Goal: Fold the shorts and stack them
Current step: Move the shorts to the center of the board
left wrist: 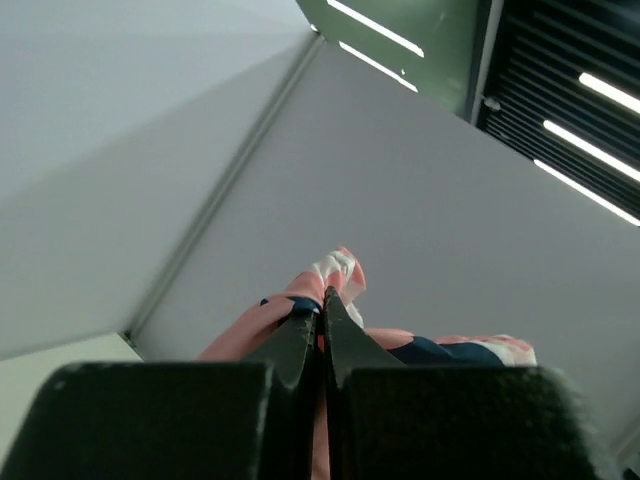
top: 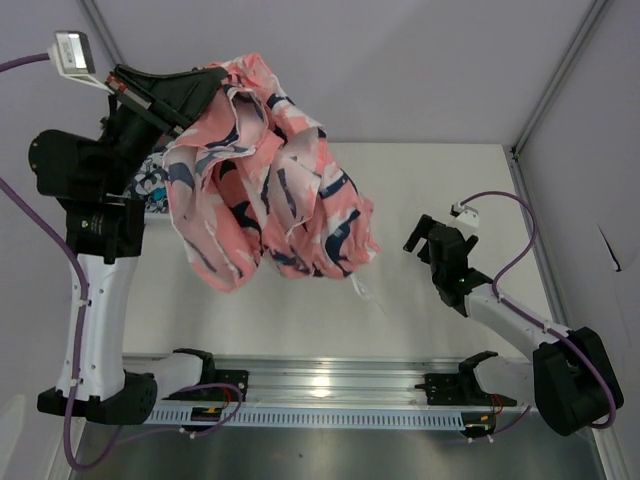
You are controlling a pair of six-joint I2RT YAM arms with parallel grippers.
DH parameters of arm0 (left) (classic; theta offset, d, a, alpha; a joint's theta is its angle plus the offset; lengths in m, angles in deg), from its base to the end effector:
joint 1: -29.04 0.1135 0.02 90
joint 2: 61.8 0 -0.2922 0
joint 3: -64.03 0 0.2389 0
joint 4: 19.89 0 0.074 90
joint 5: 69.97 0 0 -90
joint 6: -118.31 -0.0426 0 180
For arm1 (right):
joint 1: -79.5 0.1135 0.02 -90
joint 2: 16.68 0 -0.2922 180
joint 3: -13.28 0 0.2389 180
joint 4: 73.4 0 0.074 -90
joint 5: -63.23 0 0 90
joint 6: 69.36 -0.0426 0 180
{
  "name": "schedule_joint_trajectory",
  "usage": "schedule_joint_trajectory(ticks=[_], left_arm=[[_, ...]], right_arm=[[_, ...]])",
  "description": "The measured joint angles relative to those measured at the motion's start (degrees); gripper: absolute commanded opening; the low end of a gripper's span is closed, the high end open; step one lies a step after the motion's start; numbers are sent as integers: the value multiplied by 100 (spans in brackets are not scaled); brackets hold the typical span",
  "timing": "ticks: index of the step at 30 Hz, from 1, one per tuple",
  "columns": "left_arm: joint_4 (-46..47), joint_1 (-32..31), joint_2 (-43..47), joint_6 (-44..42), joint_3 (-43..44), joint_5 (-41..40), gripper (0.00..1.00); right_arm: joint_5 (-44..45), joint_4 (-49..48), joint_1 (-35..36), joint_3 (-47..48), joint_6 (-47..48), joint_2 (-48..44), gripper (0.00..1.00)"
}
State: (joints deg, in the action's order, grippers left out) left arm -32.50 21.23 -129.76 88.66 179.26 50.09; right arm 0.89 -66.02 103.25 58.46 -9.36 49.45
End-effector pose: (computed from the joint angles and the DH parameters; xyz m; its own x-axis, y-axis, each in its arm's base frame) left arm 0.1592 -0.0434 0.6229 -0.1782 -0.7348 -0.6545 0.7498 0.3293 -0.5739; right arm 0.2123 0.0718 0.2423 -0.3675 0.3221 -0.8724 0.2322 0.9402 0.2493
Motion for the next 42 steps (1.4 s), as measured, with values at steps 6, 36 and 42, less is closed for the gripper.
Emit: schedule_joint_trajectory(ticks=[6,36,42], left_arm=[[640,-315,111,431,-1307,315,0],[260,-2153,2118,-205,-6426,-654,67],[-1532,-1974,3143,-1058,-6767,-1486,99]], right_arm=[[103,13,-13,0,0,-42,99],[162,-50,-188,-525,24,-1484,99],[-481,-452,-197,-715,293,-1565,98]])
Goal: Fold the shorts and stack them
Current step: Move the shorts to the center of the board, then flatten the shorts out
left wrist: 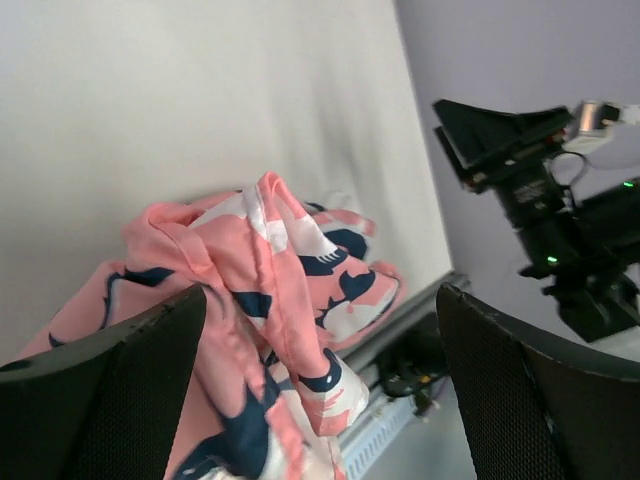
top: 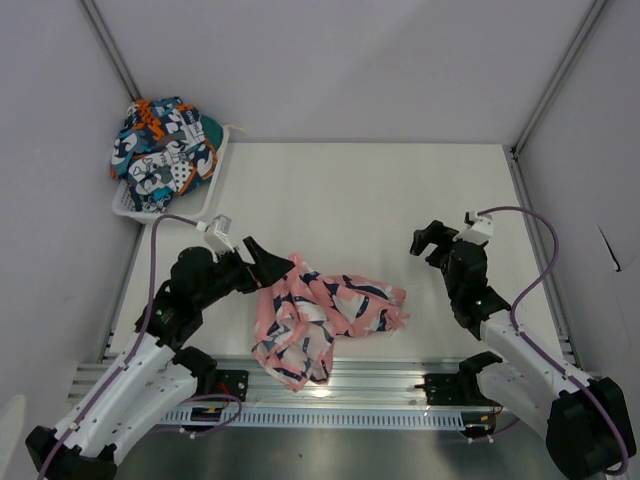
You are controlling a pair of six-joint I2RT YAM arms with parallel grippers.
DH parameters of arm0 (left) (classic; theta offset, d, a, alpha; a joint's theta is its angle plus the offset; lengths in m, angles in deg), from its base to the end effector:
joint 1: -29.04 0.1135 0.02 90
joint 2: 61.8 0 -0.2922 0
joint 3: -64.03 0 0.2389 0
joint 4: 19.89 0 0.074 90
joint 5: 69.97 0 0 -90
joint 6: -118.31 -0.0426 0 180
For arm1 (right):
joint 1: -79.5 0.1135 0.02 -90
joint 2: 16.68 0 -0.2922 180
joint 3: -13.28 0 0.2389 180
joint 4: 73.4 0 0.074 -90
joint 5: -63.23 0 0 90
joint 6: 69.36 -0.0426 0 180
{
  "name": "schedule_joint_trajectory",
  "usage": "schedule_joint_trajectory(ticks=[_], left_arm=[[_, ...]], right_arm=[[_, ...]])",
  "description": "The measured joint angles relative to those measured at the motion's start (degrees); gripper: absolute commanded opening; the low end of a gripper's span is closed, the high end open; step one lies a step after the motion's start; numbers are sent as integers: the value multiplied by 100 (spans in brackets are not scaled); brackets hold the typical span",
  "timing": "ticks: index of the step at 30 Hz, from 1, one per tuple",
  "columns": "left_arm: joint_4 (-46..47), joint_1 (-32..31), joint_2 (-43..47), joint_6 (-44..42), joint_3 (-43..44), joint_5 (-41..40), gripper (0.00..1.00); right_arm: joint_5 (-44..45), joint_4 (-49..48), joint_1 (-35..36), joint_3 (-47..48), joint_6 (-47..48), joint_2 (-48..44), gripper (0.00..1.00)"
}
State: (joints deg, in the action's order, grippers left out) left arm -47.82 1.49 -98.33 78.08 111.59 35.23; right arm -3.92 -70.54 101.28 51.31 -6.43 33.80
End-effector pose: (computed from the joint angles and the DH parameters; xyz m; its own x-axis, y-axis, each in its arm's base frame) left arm 0.1099 -0.0700 0.2997 -0.6770 -0.4778 -0.5598 0.2352 0.5803 -0.7797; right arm 0.1701 0.0502 0.2575 -0.2157 0.3654 -0.9055 0.1168 0.9303 0.3476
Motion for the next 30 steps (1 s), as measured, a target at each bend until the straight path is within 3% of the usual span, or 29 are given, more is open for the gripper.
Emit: schedule_joint_trajectory(ticks=[8,14,20,24,26,30], left_arm=[[-1958,11,437,-1067,1126,-1084,99],[-2594,11,450,-1563,1344,-1360,99],[-2728,11,669,-1812,1143,-1281,99],[-2660,11,682,-1843,1034,-1172,99],[-2658,11,682,-1843,986,-1141,99],[-2594,11,684,-1836,914,-1064,99]], right_arm=[[-1360,-341,240,129,315,935,93],[-1589,664,584,846,-223,1137,91],[-1908,1882,654,997,-855,544,76],[-2109,2551,654,986,-1082,74,73],[-2236,2723,656,970,-1123,17,65],[-2474,2894,656,776,-1217,39,67]])
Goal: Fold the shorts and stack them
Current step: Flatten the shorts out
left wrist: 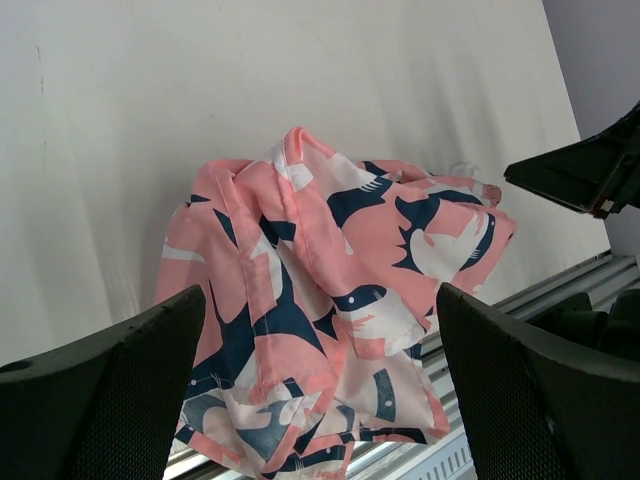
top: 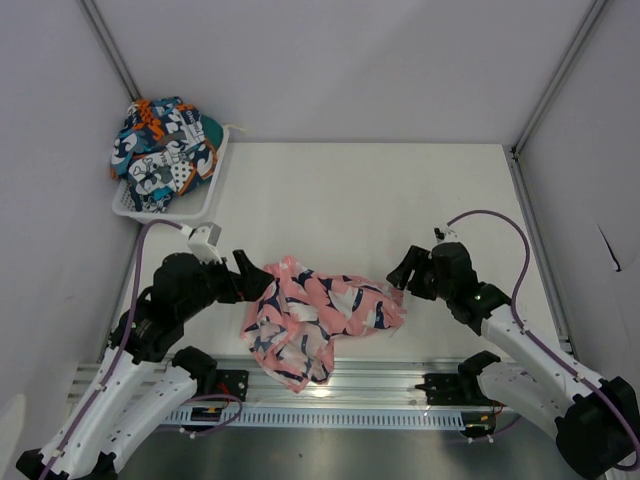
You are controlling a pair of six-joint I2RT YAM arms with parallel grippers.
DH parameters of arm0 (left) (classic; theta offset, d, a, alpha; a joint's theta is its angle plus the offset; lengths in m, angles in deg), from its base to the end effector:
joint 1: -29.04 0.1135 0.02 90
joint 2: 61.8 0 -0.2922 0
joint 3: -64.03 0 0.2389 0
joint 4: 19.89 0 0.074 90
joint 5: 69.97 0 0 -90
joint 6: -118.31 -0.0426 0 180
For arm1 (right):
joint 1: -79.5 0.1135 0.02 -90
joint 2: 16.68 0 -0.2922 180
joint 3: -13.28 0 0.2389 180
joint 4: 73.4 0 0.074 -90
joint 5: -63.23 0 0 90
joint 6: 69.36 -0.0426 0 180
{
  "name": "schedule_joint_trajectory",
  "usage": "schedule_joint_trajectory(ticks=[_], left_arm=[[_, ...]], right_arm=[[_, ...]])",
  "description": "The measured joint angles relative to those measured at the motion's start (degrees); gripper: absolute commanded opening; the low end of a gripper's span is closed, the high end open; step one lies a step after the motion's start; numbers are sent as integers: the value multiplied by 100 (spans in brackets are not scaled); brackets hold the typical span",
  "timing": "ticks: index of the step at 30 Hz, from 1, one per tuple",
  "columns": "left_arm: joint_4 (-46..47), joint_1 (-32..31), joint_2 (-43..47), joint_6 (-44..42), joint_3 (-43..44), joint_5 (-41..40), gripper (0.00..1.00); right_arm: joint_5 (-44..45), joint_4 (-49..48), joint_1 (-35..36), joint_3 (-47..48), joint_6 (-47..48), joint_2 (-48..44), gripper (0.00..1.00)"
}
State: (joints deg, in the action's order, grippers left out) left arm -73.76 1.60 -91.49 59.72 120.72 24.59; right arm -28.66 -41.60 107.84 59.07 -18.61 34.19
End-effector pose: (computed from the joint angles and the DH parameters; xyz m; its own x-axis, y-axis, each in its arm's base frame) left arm 0.0720 -0.0412 0.3140 -0.6145 -0.2663 -0.7426 0.2367 0.8357 -0.4956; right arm 0.1461 0.0804 0.2490 -0.7239 0.3280 -0.6069 -0.0512 0.8518 0.5214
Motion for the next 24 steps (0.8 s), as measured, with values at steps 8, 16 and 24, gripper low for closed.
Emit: schedule_joint_trajectory(ticks=[8,16,24], left_arm=[[114,0,2,4,-118,42,98],[131,0,0,4,-118,42,98],[151,0,-4,4,-118,42,98]], right_arm=[[-103,129,7,-337,-136,160,58],[-472,-186,11,-619,-334,153,44],[-726,-691,9,-699,-330,57,0]])
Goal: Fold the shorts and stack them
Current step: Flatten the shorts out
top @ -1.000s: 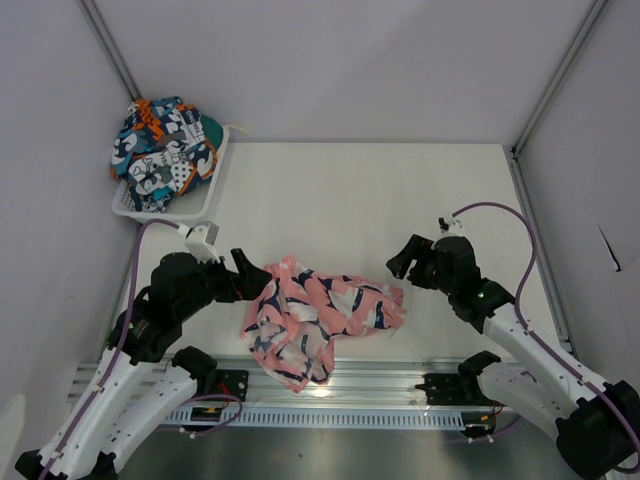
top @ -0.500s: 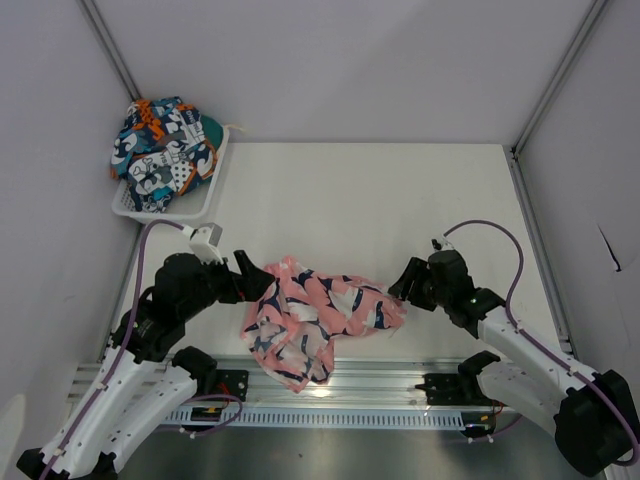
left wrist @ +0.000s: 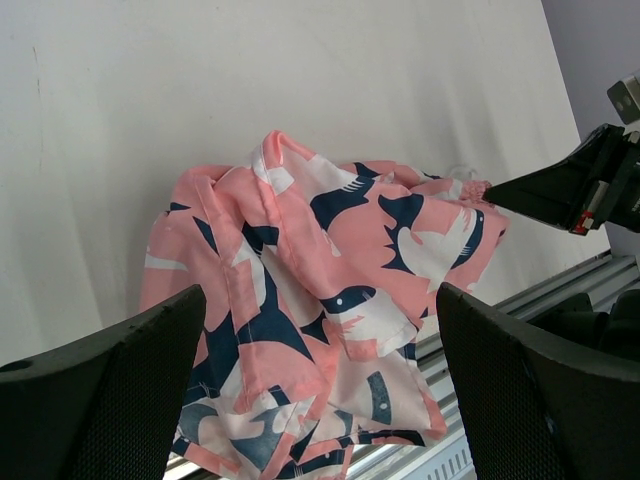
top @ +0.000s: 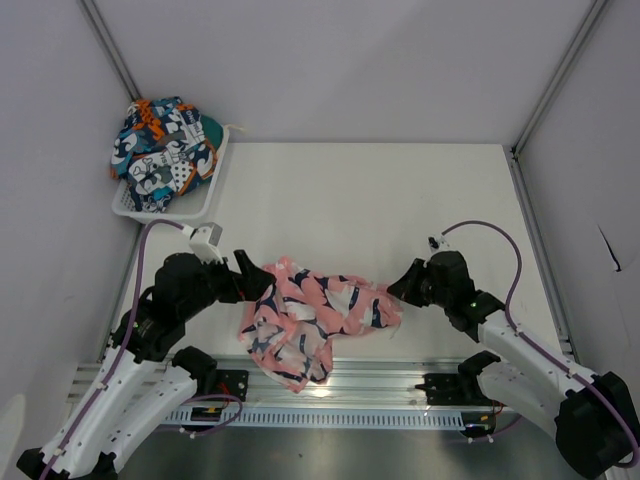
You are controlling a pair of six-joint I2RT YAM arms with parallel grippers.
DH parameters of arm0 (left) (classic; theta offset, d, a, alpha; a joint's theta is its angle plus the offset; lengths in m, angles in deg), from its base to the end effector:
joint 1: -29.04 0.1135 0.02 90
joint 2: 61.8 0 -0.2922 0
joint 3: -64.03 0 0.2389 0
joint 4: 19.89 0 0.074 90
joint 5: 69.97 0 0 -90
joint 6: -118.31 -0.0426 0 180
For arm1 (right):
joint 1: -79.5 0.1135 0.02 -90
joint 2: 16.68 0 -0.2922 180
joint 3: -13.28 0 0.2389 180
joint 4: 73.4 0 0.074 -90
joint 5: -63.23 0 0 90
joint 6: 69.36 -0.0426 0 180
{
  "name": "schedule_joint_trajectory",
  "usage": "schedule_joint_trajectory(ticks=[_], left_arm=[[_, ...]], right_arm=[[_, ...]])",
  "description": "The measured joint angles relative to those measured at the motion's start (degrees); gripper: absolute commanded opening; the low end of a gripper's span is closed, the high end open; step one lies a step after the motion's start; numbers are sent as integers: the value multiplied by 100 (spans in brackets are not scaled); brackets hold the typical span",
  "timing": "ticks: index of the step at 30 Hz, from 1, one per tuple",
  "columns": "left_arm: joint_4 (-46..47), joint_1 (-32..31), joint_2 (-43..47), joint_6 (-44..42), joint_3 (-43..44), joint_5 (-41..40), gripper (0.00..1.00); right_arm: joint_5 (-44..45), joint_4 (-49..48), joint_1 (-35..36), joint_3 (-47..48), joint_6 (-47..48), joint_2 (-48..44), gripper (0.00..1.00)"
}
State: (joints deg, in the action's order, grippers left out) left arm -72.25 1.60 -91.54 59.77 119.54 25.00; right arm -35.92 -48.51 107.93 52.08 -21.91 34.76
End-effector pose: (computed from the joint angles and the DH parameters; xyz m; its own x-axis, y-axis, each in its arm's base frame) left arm 0.0742 -0.0427 0.3102 -0.6143 -0.2669 -0.7425 0.2429 0.8314 -0.4998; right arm 0.1401 0.0836 0.2190 -0.7875 0.3329 -0.5187 -0.0657 0.7915 0.6076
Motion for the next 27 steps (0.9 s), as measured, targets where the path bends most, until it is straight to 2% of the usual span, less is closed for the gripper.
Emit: schedule_joint_trajectory(ticks=[6,9,13,17,21,27], left_arm=[[151,0,-90,22,-87,35,99],[402,0,-376,66,-164,125,99],[645,2,-876,66,-50,146,99],[876,7,-1344,50,247,210,98],[1377,4,-1572,44,498,463,97],[1926,-33,-1766,48,511,573,97]], right_arm=[[-289,-319,-142,133,24,146,0],[-643,-380,-479,1029,232,688,0],[-1008,-437,-688,2669,514,1539,0],[-1274,-551,-968,3683,754,1543,0],[-1602,-713,-1403,3877,859,1322,0],[-1919,-599,-1469,3832,1106,1252,0]])
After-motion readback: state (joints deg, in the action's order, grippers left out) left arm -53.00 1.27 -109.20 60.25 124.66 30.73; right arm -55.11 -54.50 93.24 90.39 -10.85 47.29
